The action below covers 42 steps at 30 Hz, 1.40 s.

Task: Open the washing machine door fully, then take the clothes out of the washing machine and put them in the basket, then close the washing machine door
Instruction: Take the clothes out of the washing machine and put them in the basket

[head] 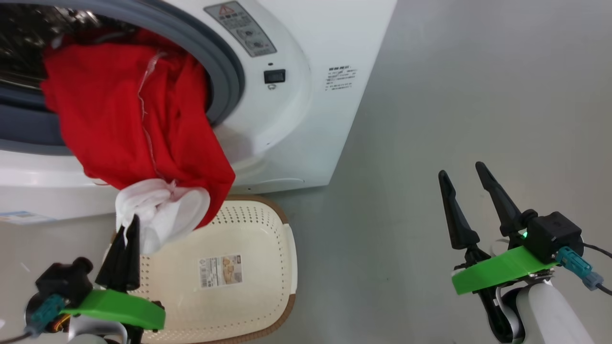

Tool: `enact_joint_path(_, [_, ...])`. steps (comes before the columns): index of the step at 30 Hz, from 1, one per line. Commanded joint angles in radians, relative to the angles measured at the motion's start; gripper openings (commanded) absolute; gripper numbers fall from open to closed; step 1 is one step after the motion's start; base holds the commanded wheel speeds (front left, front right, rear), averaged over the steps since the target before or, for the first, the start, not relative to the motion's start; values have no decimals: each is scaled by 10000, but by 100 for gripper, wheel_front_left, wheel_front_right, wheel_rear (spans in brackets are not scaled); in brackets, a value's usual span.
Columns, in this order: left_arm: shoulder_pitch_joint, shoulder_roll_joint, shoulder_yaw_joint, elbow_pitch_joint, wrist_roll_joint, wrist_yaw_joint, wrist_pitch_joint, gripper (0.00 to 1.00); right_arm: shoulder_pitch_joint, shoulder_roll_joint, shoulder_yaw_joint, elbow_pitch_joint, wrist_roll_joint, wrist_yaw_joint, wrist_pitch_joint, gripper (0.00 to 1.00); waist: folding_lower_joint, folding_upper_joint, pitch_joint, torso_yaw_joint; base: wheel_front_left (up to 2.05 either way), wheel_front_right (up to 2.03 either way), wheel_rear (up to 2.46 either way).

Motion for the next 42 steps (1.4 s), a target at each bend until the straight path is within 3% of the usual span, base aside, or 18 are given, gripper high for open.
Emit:
enact_joint_path(1, [-344,333,200,215,99,-53,-51,0,-186,-14,279,-268,73,62,-63,100,0,0,258,-112,0,0,0])
enact_joint_path(13, [-2477,890,-909,3843,229,-54,-51,0,-677,-14,359,-463,172,62,-63,100,0,0,1361,-336,0,0,0])
enact_joint_path(33, [-4973,1384,-1935,6533,181,-54,-51,0,-1169,-14,647,-662,303,62,-63,100,0,0,2613,-637,0,0,0])
enact_joint_path(37, [-5186,1382,-1996,6780,95,-54,-51,9,-1234,-14,651,-632,287,62,-63,100,0,0,2654,-641,0,0,0])
enact_joint_path(40, [-5238,1351,-2039,6855,30,-54,-51,33,-1251,-14,641,-602,256,62,-63,100,0,0,2640,-610,0,0,0])
enact_joint_path(42, [-5246,1333,-2053,6879,-34,-54,-51,62,-1258,-14,640,-592,234,62,-63,100,0,0,2628,-583,0,0,0])
